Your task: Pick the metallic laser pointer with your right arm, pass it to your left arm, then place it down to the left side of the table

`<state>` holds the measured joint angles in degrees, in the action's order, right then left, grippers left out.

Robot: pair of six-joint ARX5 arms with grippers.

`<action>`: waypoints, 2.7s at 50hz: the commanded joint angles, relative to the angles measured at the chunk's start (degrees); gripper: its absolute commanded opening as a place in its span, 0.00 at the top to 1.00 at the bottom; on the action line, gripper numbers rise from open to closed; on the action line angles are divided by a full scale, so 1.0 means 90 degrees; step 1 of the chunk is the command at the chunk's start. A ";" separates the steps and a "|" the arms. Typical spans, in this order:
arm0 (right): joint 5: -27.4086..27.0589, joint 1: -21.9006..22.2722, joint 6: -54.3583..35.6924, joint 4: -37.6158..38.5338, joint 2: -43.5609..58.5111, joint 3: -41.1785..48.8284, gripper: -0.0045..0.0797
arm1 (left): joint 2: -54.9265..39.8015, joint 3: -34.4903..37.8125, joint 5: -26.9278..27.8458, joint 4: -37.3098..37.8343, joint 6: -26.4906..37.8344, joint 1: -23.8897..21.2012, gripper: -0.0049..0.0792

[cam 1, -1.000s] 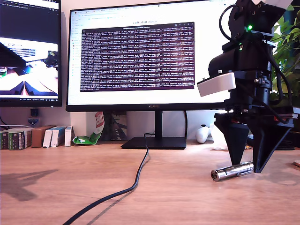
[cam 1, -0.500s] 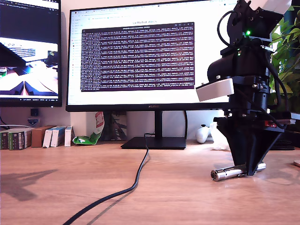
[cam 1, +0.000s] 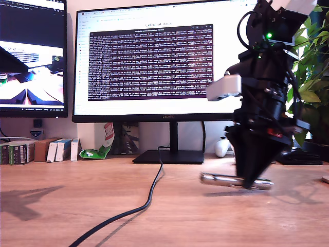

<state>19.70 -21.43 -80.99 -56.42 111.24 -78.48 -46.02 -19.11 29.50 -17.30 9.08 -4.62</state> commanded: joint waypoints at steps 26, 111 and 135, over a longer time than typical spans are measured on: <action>0.2472 -0.0253 0.1275 0.0032 -0.0901 -0.1819 0.96 | -0.1258 0.0012 0.2232 -0.4119 -0.0444 -0.0010 0.54; 0.3300 -0.1787 0.2239 0.0988 -0.0916 -0.3468 0.96 | -0.2477 -0.1207 0.1933 -0.5770 -0.3507 -0.1280 0.41; 0.3296 -0.1812 0.2239 0.0767 -0.0916 -0.3468 0.96 | -0.2475 -0.1428 0.2033 -0.6076 -0.3509 -0.1348 0.67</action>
<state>48.99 -37.50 -61.30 -49.71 103.20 -109.71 -67.77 -32.14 47.59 -71.64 -22.90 -16.16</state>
